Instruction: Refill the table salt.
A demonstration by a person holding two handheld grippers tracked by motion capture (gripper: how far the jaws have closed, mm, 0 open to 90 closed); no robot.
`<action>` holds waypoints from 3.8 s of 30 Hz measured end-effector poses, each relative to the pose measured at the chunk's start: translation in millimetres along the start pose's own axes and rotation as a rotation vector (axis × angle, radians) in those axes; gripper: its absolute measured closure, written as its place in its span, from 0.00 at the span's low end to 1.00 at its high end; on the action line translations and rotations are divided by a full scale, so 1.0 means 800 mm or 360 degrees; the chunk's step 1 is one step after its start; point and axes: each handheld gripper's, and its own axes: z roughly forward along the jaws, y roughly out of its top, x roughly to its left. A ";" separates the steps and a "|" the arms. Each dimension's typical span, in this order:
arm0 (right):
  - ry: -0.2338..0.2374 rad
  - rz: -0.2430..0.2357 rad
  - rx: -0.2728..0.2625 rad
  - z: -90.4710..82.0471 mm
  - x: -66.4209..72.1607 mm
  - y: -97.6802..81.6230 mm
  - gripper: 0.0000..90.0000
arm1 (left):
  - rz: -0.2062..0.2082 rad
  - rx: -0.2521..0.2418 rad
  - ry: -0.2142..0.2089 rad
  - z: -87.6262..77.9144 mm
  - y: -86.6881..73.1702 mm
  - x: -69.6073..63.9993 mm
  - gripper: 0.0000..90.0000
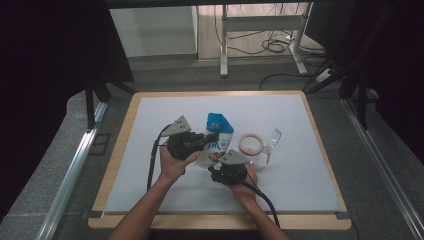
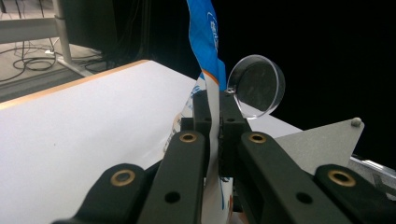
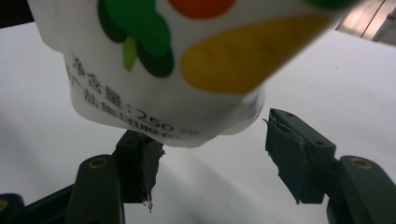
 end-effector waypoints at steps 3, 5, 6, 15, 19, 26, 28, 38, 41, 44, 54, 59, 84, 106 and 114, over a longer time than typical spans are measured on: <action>0.0034 -0.0048 -0.0037 -0.001 -0.001 0.001 0.43 | -0.0004 0.0009 -0.0007 0.004 0.001 0.001 1.00; 0.0034 -0.0097 -0.0060 -0.003 0.001 0.002 0.44 | -0.0035 0.0015 -0.0042 0.007 0.002 0.003 1.00; 0.0029 -0.0114 -0.0063 -0.003 0.001 0.002 0.44 | -0.0035 0.0015 -0.0042 0.007 0.002 0.003 1.00; 0.0032 -0.0134 -0.0088 -0.014 -0.005 -0.004 0.52 | -0.0029 0.0028 -0.0050 0.016 0.007 0.002 1.00; 0.0040 -0.0126 -0.0088 -0.017 -0.003 -0.006 0.52 | -0.0026 0.0042 -0.0052 0.019 0.007 0.003 1.00; 0.0068 -0.0106 -0.0064 -0.020 -0.003 -0.011 0.54 | -0.0040 0.0078 -0.0081 0.028 0.005 0.009 1.00; 0.0074 -0.0111 -0.0065 -0.021 -0.001 -0.012 0.55 | -0.0041 0.0092 -0.0083 0.031 0.005 0.010 1.00; 0.0088 -0.0093 -0.0081 -0.023 -0.001 -0.012 0.57 | -0.0039 0.0111 -0.0098 0.036 0.008 0.012 1.00; 0.0090 -0.0079 -0.0081 -0.025 -0.001 -0.013 0.57 | -0.0029 0.0126 -0.0105 0.039 0.009 0.012 0.99; 0.0095 -0.0061 -0.0079 -0.025 -0.001 -0.014 0.58 | -0.0032 0.0138 -0.0106 0.044 0.010 0.012 0.99; 0.0100 -0.0042 -0.0077 -0.025 0.000 -0.016 0.58 | -0.0040 0.0183 -0.0145 0.055 0.010 0.019 0.99; 0.0102 -0.0018 -0.0080 -0.024 -0.001 -0.018 0.58 | -0.0026 0.0215 -0.0155 0.062 0.012 0.020 0.99; -0.0011 0.0085 -0.0145 -0.022 0.001 -0.017 0.58 | -0.0058 0.0304 -0.0318 0.092 0.024 0.038 0.99; -0.0028 0.0120 -0.0175 -0.025 0.002 -0.014 0.58 | -0.0059 0.0353 -0.0343 0.110 0.029 0.047 0.99; -0.0034 0.0140 -0.0183 -0.026 0.000 -0.013 0.58 | -0.0047 0.0376 -0.0352 0.116 0.032 0.046 0.99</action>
